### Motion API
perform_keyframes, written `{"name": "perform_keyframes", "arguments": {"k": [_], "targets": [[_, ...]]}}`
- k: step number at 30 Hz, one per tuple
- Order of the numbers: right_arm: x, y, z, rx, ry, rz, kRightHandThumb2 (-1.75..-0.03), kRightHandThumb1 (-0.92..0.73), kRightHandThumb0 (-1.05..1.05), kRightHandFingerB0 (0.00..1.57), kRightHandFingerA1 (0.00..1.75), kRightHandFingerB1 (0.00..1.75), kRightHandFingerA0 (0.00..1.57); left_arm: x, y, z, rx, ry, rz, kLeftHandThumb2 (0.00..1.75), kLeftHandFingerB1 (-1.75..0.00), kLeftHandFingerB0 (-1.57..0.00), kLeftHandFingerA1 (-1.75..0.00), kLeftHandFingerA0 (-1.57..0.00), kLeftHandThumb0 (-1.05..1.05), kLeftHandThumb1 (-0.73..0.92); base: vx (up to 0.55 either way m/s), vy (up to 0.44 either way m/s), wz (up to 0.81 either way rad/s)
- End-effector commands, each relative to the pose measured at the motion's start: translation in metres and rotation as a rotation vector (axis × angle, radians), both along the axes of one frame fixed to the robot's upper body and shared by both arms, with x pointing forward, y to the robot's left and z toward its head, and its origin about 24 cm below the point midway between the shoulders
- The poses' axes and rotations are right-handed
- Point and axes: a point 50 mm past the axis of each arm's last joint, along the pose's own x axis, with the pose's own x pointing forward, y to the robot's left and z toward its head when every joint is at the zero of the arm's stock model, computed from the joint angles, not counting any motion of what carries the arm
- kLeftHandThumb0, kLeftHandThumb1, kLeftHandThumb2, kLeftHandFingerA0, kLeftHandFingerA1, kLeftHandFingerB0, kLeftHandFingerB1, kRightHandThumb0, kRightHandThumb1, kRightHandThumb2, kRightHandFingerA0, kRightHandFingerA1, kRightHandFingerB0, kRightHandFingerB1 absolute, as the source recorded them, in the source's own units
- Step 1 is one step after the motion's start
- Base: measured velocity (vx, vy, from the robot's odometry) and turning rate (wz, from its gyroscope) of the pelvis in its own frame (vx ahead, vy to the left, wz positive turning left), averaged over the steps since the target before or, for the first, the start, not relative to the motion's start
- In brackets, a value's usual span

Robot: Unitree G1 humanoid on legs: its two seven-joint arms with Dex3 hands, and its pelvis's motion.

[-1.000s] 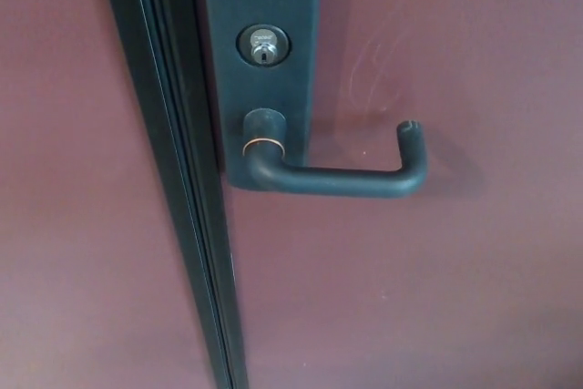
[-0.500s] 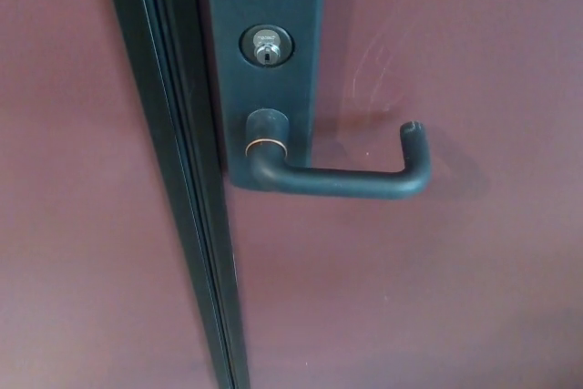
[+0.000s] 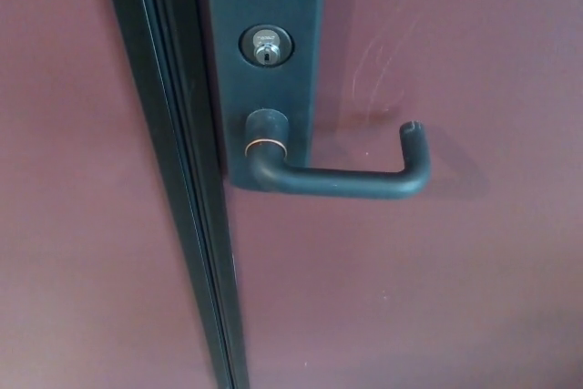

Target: The robot walks towards the door handle and put its right hand on it and twist the handle

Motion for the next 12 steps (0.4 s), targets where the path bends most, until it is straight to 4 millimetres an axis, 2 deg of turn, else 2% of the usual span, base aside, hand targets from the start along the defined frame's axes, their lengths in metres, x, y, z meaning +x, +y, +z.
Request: {"name": "perform_keyframes", "arguments": {"k": [1, 2, 6, 7, 8, 12], "targets": [[-0.010, 0.006, -0.021, -0.296, -0.003, 0.058, -0.95, -0.59, -0.76, 0.02, 0.43, 0.23, 0.08, -0.009, -0.005, -0.008, -0.045, 0.037, 0.059, 0.57, -0.39, -0.49, -0.43, -0.56, -0.56, 0.56, 0.00, 0.000, 0.00], [-0.002, 0.007, -0.020, -0.300, -0.018, 0.065, -0.95, -0.59, -0.76, 0.02, 0.43, 0.22, 0.08, -0.002, -0.004, -0.004, -0.046, 0.018, 0.060, 0.57, -0.39, -0.49, -0.43, -0.56, -0.56, 0.56, 0.00, 0.000, 0.00], [-0.001, 0.008, -0.020, -0.305, -0.022, 0.066, -0.95, -0.59, -0.76, 0.02, 0.43, 0.22, 0.08, -0.001, -0.004, -0.004, -0.046, 0.016, 0.061, 0.57, -0.39, -0.49, -0.43, -0.56, -0.56, 0.56, 0.00, 0.000, 0.00], [0.000, 0.007, -0.020, -0.315, -0.034, 0.079, -0.63, -0.72, -0.74, 0.09, 0.30, 0.21, 0.17, 0.003, -0.003, -0.002, -0.040, 0.006, 0.064, 0.57, -0.39, -0.49, -0.43, -0.56, -0.55, 0.56, 0.00, 0.000, 0.00], [-0.002, 0.007, -0.020, -0.320, -0.033, 0.086, -0.91, -0.61, -0.77, 0.05, 0.42, 0.30, 0.12, 0.002, -0.003, -0.002, -0.039, 0.005, 0.067, 0.57, -0.39, -0.48, -0.43, -0.56, -0.55, 0.56, 0.00, 0.000, 0.00], [-0.004, 0.006, -0.021, -0.330, -0.033, 0.097, -0.90, -0.61, -0.77, 0.05, 0.41, 0.32, 0.11, 0.001, -0.004, -0.003, -0.036, 0.009, 0.070, 0.57, -0.39, -0.48, -0.43, -0.56, -0.55, 0.56, 0.00, 0.000, 0.00]]}}
